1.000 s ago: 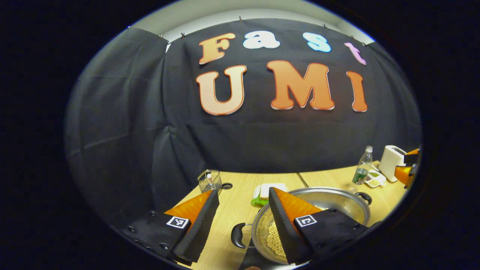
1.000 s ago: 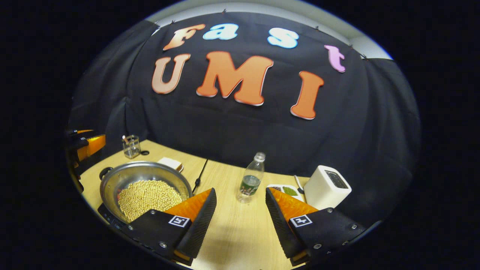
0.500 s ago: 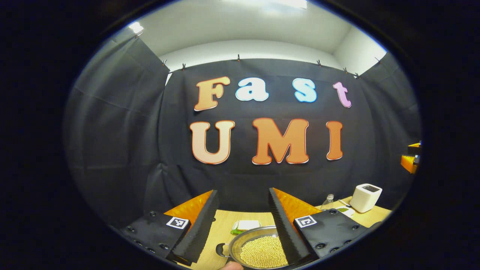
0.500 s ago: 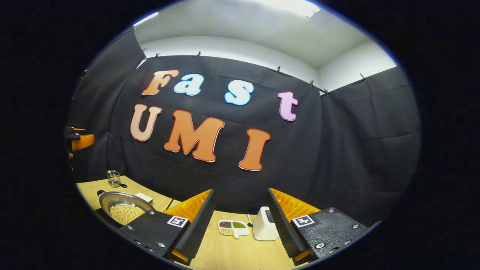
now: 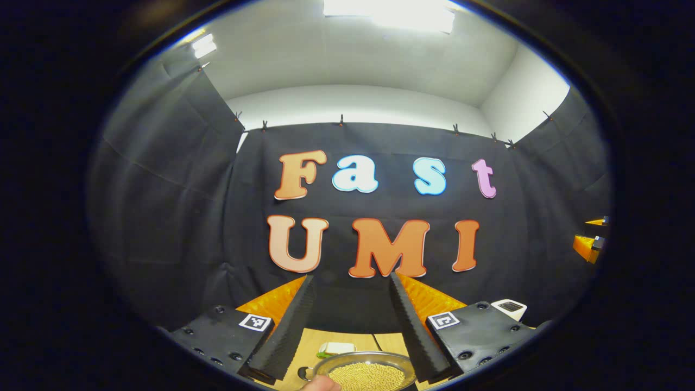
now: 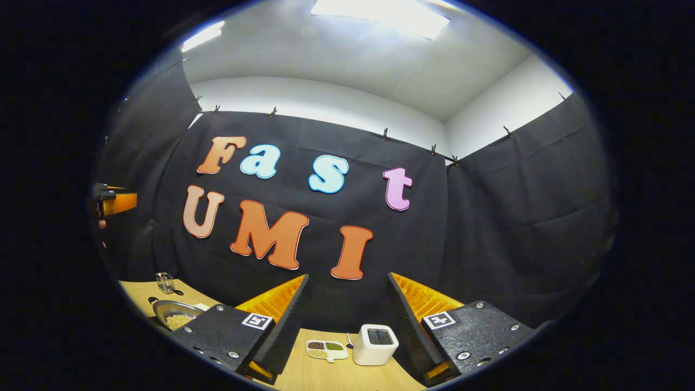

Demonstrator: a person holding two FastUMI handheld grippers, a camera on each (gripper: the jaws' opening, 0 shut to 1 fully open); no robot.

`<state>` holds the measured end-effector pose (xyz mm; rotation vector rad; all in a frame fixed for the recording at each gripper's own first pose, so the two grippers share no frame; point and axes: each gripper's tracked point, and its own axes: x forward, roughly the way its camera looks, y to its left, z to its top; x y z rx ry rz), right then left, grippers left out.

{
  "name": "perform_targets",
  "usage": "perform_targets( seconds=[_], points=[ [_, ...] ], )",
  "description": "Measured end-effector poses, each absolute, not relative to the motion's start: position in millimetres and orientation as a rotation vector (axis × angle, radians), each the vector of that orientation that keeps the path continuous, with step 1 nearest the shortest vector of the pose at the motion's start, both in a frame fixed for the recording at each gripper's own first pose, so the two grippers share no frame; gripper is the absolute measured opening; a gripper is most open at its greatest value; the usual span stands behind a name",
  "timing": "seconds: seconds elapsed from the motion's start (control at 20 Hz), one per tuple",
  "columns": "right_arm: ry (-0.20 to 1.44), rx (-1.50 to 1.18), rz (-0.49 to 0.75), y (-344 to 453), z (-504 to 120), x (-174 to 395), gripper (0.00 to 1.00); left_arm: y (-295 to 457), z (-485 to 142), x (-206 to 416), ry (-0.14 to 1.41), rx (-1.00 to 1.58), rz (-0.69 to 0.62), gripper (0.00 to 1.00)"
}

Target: First push the handle of the pot to place it horizontally, then grasp the pot with both hands and set it on the induction cooktop.

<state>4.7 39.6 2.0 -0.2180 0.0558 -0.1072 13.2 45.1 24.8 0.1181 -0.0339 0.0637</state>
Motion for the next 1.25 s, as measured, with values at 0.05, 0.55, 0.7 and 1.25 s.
perform_targets(
  seconds=[0.05, 0.55, 0.7, 1.25],
  points=[
    [0.057, -0.224, -0.105, 40, 3, 4, 0.86, 44, 32, 10, -0.045, 0.112, 0.062, 0.92],
    [0.042, -0.198, -0.039, 58, 13, 1, 0.93, 47, 44, -8, -0.029, 0.083, 0.009, 0.92],
    [0.038, -0.193, -0.031, 60, 15, 3, 0.94, 55, 48, -8, -0.033, 0.092, 0.029, 0.89],
    [0.053, -0.182, 0.001, 74, 2, 6, 0.95, 61, 53, -17, -0.061, 0.087, 0.047, 0.92]
  ],
)
